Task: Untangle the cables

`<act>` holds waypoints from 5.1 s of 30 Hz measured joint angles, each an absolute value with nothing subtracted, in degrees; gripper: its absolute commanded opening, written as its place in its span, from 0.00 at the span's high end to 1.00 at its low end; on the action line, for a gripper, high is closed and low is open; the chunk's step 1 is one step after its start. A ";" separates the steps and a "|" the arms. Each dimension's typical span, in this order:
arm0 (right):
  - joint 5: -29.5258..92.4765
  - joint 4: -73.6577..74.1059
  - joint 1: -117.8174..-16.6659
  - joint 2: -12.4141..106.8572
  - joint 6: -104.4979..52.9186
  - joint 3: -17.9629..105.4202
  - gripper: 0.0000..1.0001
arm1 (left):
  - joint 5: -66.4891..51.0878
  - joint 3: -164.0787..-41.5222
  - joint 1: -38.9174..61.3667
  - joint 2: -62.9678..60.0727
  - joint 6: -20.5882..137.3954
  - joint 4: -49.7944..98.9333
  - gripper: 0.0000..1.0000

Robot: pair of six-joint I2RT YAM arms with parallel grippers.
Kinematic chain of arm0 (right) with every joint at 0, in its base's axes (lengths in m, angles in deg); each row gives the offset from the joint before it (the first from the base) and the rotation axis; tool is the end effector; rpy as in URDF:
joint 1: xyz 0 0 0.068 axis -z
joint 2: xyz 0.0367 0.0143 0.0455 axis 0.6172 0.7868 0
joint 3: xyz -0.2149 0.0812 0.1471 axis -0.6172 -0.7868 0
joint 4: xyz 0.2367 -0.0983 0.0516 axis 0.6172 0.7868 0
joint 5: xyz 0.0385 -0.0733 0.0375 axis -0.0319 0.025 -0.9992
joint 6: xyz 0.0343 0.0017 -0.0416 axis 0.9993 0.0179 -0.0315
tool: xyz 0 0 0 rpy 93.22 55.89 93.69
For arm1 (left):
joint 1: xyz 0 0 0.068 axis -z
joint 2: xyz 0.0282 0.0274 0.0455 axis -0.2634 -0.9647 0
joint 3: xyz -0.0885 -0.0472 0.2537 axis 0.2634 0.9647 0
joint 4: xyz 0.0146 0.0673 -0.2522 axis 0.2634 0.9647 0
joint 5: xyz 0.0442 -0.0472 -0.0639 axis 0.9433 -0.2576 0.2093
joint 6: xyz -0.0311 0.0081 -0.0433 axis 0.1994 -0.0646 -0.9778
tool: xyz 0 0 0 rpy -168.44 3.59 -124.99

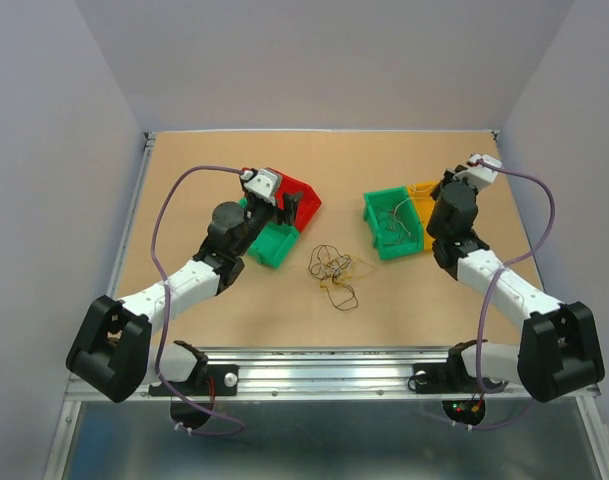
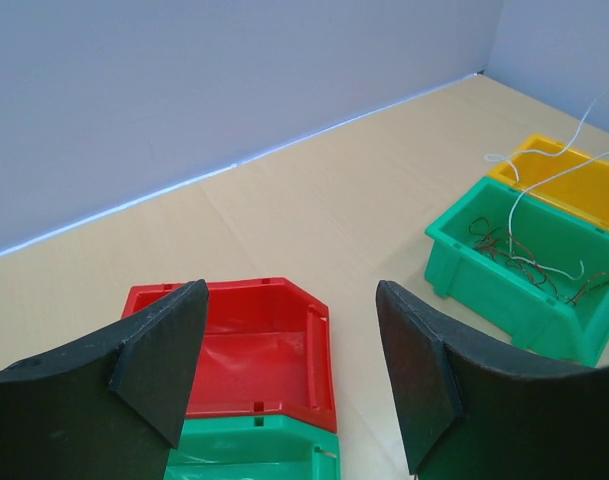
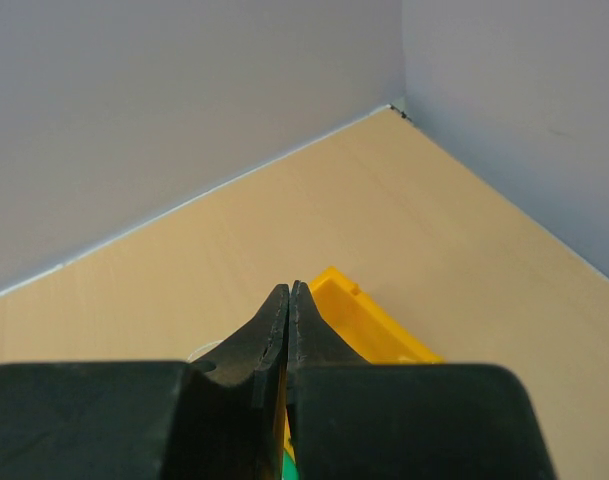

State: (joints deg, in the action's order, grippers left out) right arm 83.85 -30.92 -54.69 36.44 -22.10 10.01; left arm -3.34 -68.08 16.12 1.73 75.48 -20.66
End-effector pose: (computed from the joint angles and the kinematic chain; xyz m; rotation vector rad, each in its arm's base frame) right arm 0.2701 0.0543 0.3021 0.5321 1.4538 -0.2234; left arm 0.2392 -0.1490 0.2982 0.4864 1.2753 -0.4262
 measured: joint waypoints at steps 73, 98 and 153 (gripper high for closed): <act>80.90 -21.95 -51.28 29.69 -12.22 2.51 0.99 | -5.35 -68.08 16.10 1.71 75.50 -20.61 0.21; 71.17 -20.93 -49.12 54.80 -8.75 11.75 0.99 | -6.03 -68.08 16.10 1.71 75.50 -20.55 0.21; 34.14 -8.95 -41.62 16.53 -2.76 -9.32 0.43 | -20.17 -85.77 31.77 -13.13 97.16 17.29 0.18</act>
State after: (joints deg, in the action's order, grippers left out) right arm 34.14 -8.95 -41.62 16.53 -2.76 -9.32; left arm -20.17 -85.77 31.77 -13.13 97.16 17.29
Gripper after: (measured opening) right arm 0.577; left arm 0.839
